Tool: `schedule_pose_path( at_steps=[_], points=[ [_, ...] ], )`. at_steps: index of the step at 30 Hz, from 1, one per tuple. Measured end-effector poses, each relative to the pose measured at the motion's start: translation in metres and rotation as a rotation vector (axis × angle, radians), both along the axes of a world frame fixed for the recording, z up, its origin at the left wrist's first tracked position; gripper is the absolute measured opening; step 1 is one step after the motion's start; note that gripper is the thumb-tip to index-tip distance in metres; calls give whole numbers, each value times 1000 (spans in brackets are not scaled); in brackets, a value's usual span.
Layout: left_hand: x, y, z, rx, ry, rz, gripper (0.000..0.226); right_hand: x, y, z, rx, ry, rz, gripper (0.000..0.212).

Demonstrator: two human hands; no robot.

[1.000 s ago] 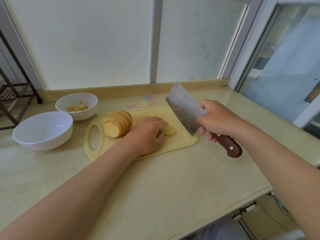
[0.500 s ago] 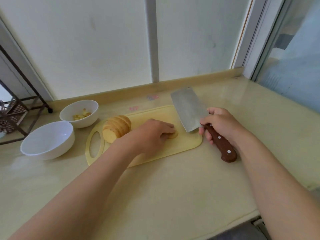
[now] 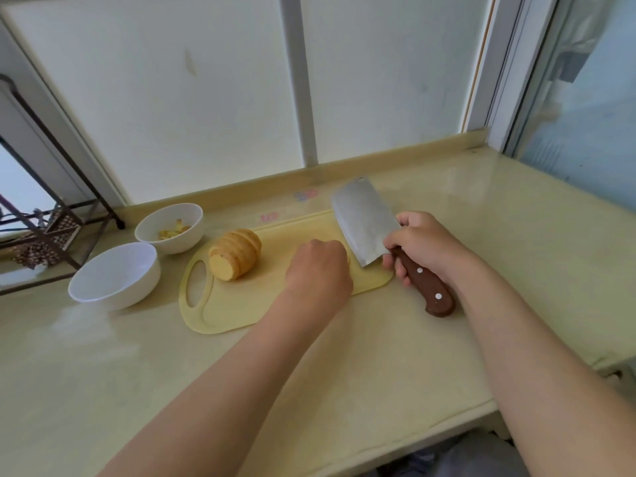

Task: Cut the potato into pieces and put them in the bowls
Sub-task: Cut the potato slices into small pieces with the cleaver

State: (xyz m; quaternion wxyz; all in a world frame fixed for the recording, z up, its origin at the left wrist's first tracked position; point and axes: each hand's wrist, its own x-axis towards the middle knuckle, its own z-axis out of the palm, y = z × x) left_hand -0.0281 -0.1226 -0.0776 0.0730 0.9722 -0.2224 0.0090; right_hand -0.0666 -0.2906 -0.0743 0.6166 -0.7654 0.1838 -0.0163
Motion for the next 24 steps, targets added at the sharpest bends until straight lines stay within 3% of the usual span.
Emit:
schedule_pose_path(
  at_steps=[5,11,24],
  points=[
    [-1,2,6,-44,25,2,32,-9,-1,11,-109,34,29,22],
    [19,43,2,-178,41,-287,28,-17,15,33,-453,91,122,31],
    [44,55,-22,-456,-150,-628,15,-8,41,50,-637,200,141,30]
  ],
)
